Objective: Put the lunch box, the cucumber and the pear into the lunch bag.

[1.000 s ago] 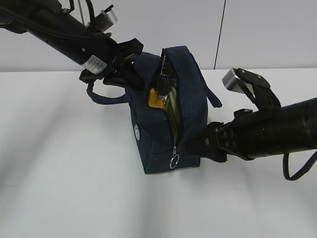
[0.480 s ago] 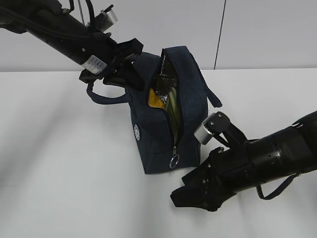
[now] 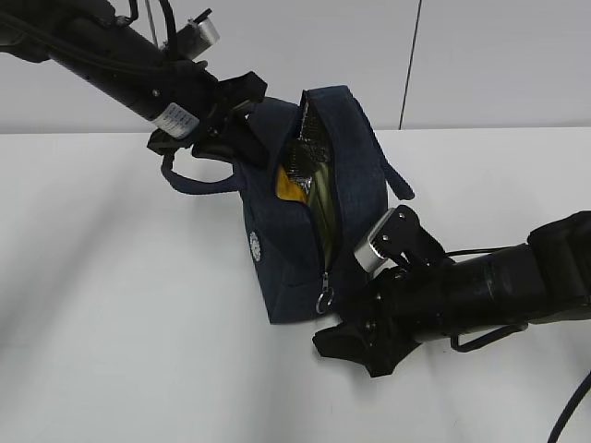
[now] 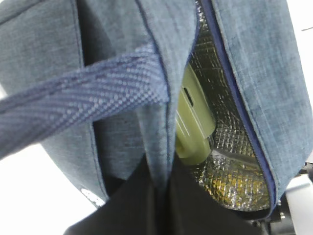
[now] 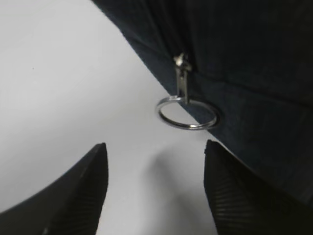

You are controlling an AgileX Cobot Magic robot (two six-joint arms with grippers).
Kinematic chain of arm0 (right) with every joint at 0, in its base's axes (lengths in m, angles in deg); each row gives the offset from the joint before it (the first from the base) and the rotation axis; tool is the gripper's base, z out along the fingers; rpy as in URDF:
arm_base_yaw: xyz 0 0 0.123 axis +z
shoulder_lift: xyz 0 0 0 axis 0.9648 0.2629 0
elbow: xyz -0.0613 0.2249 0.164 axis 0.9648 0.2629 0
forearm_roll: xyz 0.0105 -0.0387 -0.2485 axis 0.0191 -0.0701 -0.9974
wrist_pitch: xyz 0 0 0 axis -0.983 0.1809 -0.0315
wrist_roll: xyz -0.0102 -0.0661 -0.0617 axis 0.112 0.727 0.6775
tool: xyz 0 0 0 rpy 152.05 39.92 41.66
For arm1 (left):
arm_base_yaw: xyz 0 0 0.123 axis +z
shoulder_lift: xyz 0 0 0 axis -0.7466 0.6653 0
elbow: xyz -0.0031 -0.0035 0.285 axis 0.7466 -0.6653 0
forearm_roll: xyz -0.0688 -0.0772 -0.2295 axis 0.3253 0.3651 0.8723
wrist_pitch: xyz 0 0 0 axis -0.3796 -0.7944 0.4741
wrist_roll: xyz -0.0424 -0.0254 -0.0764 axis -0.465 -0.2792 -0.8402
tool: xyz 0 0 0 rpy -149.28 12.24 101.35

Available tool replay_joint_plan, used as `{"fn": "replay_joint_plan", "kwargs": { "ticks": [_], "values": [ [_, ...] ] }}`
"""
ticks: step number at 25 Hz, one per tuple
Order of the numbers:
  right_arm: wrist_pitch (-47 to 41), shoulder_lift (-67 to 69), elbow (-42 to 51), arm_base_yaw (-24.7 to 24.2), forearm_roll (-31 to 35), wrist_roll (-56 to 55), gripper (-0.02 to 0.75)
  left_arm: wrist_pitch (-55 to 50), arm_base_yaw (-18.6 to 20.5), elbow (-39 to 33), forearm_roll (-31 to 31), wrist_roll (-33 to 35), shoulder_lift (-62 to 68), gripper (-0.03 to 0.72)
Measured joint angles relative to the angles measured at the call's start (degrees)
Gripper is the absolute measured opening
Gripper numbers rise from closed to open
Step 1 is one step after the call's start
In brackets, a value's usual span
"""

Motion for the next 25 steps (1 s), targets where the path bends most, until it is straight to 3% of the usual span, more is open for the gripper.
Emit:
{"fn": "replay_joint_plan", "kwargs": {
  "ticks": [20,22,25],
  "values": [
    [-2.4,1.5,-4.0,0.0,0.4,0.7,0.458,0.0,0.0,0.0,-0.3,0.0,0.0,0.000],
    [-2.4,1.5,-4.0,0.0,0.4,0.7,0.437,0.0,0.0,0.0,-0.3,0.0,0.0,0.000],
    [-1.7,1.5,-4.1,0.0,0.4,0.8,0.347,0.0,0.0,0.0,-0.3,0.0,0.0,0.000]
  ]
}}
